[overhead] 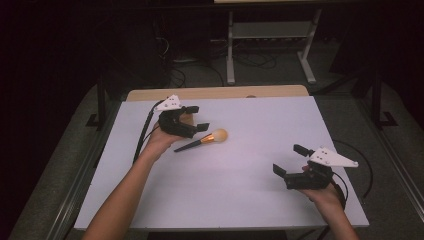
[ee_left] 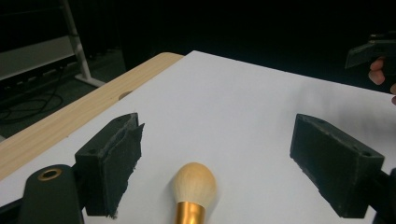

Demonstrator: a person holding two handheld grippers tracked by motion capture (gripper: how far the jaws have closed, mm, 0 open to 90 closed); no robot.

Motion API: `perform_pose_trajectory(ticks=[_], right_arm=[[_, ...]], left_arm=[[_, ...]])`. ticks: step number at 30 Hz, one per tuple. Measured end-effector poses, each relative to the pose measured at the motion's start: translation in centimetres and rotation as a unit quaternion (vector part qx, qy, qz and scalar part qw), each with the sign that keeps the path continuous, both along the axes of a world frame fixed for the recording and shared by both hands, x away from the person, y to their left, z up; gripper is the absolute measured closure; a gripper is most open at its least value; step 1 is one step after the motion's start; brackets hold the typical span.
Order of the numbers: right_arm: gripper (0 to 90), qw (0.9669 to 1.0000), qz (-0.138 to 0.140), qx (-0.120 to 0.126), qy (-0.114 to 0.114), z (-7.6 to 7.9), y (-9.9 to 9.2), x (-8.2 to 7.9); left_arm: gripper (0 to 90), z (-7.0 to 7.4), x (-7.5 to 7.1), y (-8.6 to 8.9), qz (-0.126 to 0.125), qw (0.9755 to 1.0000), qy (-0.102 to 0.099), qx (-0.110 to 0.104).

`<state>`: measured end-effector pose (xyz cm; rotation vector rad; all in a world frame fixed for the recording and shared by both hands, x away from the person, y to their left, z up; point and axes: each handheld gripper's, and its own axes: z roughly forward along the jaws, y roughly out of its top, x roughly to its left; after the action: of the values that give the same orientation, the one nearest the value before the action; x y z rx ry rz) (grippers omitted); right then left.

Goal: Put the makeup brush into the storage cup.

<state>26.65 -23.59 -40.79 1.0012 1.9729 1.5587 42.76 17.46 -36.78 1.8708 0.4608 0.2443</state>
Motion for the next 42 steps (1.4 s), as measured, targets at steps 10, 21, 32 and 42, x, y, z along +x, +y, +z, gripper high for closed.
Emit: perform_pose_trajectory(ticks=[10,21,32,42], right_arm=[[0.0,1.0,0.001,0.0,0.0,0.0,0.0,0.0],[0.0,1.0,0.001,-0.001,0.0,-0.1,0.0,0.0],[0.0,1.0,0.002,-0.001,-0.001,0.0,0.0,0.0],[0.0,1.0,0.002,-0.001,-0.001,0.0,0.0,0.0]], left_arm=[[21.3,0.0,0.9,0.0,-0.001,0.9996,0.013,0.023],[25.8,-0.1,1.7,-0.6,-0.013,0.9971,0.028,0.07],[30.0,-0.4,2.3,-1.6,-0.028,0.9912,0.041,0.123],[32.5,-0.7,2.7,-2.2,-0.038,0.9838,0.054,0.167]])
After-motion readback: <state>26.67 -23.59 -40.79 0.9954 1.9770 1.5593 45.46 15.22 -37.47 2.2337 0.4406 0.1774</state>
